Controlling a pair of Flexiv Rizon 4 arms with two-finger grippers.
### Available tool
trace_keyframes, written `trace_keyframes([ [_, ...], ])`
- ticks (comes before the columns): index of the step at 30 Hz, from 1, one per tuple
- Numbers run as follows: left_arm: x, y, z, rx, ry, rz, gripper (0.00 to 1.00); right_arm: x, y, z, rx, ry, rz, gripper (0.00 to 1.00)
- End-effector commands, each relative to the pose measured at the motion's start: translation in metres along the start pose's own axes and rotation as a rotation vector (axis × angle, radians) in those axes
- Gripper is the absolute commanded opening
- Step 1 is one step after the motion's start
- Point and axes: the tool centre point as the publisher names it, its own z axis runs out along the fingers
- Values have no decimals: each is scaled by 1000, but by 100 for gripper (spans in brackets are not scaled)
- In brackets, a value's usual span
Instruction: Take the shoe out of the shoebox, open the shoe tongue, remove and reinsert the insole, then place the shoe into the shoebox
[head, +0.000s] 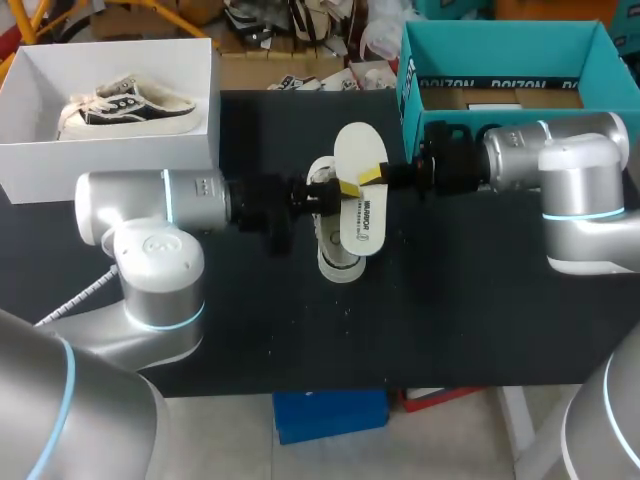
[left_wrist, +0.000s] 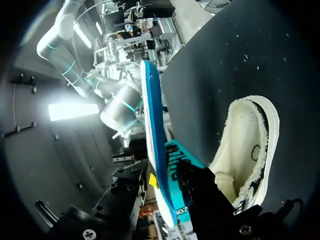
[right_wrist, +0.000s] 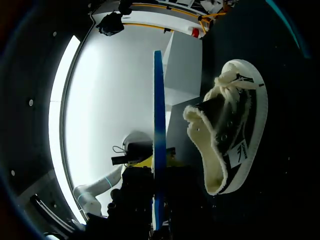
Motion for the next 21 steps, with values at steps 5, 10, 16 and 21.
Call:
trace_keyframes([
  [5, 3, 3, 10, 9, -7, 4, 27, 0, 1, 0, 1, -2, 1, 0],
  [10, 6, 5, 14, 12, -5, 0, 11, 0, 1, 0, 1, -2, 1, 0],
  [16, 7, 9, 15, -10, -5, -15, 0, 0, 1, 0, 1, -2, 1, 5],
  [21, -2, 6, 7, -6, 13, -5, 0, 7, 1, -6, -34, -9, 12, 100],
])
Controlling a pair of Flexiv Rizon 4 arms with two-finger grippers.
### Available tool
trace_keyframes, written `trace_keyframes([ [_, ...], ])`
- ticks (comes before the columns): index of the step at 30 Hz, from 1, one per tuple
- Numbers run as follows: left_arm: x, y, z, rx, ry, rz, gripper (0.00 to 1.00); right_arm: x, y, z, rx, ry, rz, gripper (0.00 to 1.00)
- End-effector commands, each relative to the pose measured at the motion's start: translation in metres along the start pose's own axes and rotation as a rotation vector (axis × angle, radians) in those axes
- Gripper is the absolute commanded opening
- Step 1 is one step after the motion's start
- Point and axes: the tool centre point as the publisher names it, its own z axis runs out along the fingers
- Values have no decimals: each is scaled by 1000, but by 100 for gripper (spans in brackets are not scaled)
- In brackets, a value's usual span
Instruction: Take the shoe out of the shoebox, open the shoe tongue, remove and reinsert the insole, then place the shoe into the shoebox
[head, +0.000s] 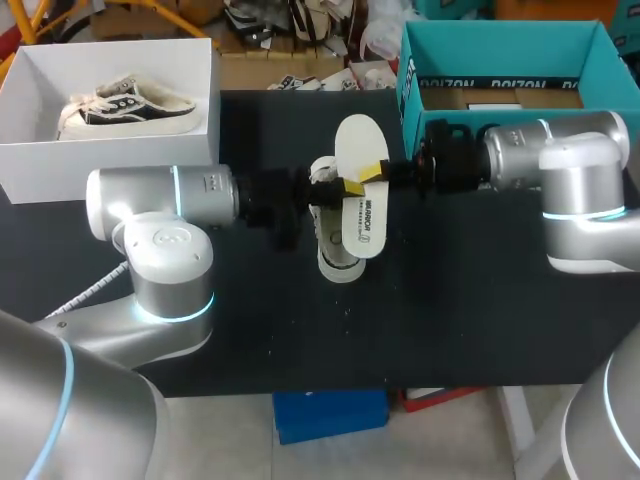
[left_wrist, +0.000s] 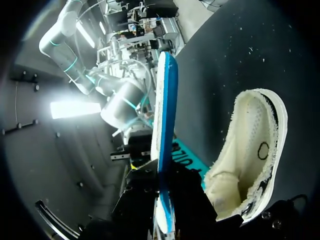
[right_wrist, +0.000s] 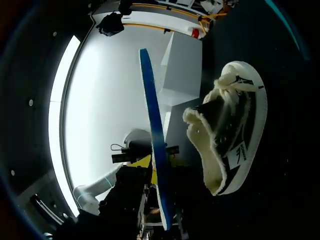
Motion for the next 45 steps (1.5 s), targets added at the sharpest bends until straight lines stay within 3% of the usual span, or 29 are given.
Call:
trace_keyframes([
  [1, -6, -5, -7, -1, 25, 7, 0, 8, -3, -6, -45, -14, 18, 100],
  [7, -8, -18, -29, 24, 113, -27, 0, 15, -8, -24, -127, -82, 43, 100],
  [16, -1, -54, -67, 63, 271, -94, 0, 25, -26, -59, -236, -180, 62, 100],
  [23, 3, -80, -90, 60, 316, -144, 0, 41, -44, -83, -253, -374, 61, 100],
  [34, 7, -100, -103, 69, 334, -167, 0, 41, -44, -83, -253, -374, 61, 100],
  [39, 2, -106, -102, 118, 257, -145, 0, 41, -44, -83, -253, -374, 61, 100],
  [45, 2, -106, -102, 118, 257, -145, 0, 41, -44, -83, -253, -374, 61, 100],
])
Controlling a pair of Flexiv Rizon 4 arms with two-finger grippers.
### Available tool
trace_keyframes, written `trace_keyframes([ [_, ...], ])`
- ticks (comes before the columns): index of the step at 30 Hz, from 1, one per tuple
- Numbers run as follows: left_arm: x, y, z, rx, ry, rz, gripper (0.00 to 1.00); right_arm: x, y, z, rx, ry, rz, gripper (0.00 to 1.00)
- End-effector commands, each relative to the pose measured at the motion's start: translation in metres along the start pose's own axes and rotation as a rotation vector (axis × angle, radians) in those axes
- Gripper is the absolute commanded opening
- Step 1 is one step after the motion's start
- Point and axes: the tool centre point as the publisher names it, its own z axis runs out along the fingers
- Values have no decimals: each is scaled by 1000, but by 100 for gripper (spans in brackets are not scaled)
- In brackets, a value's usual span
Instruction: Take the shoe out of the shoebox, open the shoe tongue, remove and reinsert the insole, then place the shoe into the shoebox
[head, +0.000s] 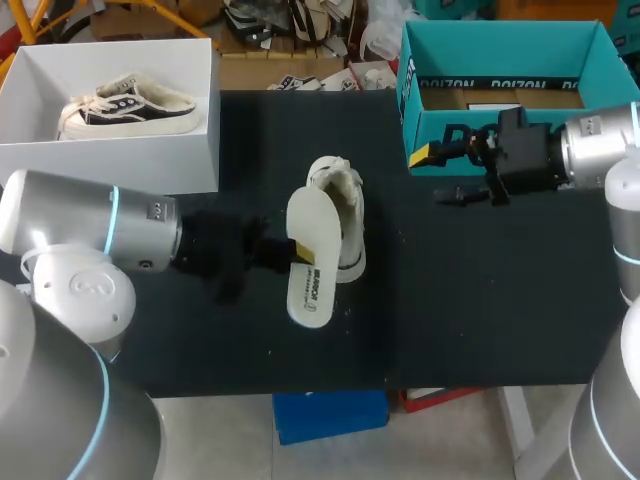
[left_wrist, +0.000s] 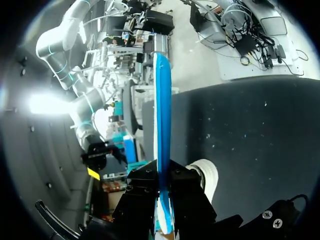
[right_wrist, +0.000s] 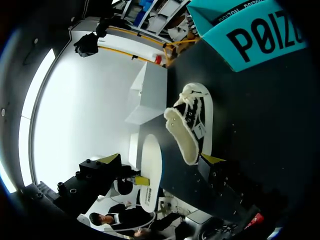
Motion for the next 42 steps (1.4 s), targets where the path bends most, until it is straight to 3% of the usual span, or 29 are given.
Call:
trace_keyframes([
  [1, 2, -1, -2, -1, -9, 4, 0, 0, 0, 1, -1, -1, 1, 100],
  [11, 2, -1, -2, -1, -9, 4, 0, 0, 0, 1, -1, -1, 1, 100],
  [15, 0, -6, 3, -52, 203, 38, 0, -1, -7, -2, -23, -69, 17, 100],
  [24, 9, -14, 15, -45, 398, 19, 0, -4, -28, -17, -112, -161, 53, 100],
  [35, 21, -19, 16, -26, 425, -25, 0, -10, -50, -33, -173, -202, 73, 100],
  [42, 23, -23, 19, -15, 318, -8, 0, -10, -55, -39, -195, -235, 67, 100],
])
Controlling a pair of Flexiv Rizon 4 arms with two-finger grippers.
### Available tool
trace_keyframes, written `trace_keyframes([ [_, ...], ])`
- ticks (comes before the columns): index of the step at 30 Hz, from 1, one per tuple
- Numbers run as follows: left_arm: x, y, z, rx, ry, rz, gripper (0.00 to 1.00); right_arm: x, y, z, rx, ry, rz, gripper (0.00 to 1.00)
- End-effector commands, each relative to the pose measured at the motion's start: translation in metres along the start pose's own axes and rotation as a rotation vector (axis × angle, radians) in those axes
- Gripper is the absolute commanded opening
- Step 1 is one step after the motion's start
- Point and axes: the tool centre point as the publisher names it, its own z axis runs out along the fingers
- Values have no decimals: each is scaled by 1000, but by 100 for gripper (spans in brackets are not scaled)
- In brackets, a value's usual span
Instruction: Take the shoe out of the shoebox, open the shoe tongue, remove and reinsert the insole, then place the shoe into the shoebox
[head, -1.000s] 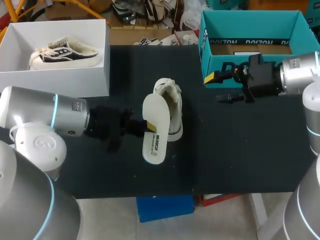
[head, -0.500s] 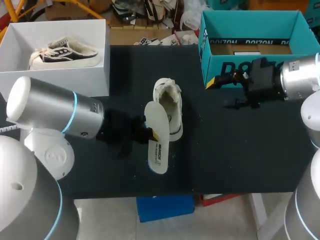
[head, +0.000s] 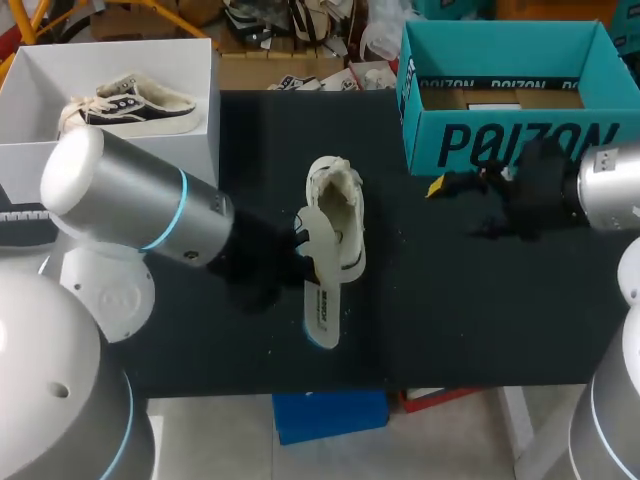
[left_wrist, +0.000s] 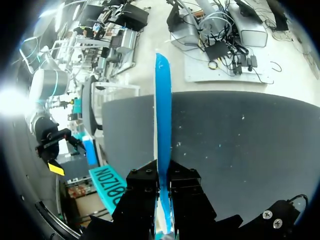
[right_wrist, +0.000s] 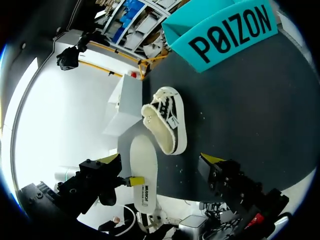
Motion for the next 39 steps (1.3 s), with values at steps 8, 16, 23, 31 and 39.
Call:
trace_keyframes([
  [8, 5, -10, 19, 59, -173, -33, 0, 2, -5, -6, -14, -6, 2, 100],
  [16, 0, 0, 25, 66, -171, -45, 0, 2, -5, -6, -14, -6, 2, 100],
  [23, 0, 0, 25, 66, -171, -45, 0, 2, -5, -6, -14, -6, 2, 100],
  [31, 2, 5, 31, 146, -115, -63, 0, 2, -5, -6, -14, -6, 2, 100],
  [39, -3, 15, 33, 195, -75, -70, 0, 2, -5, -6, -14, -6, 2, 100],
])
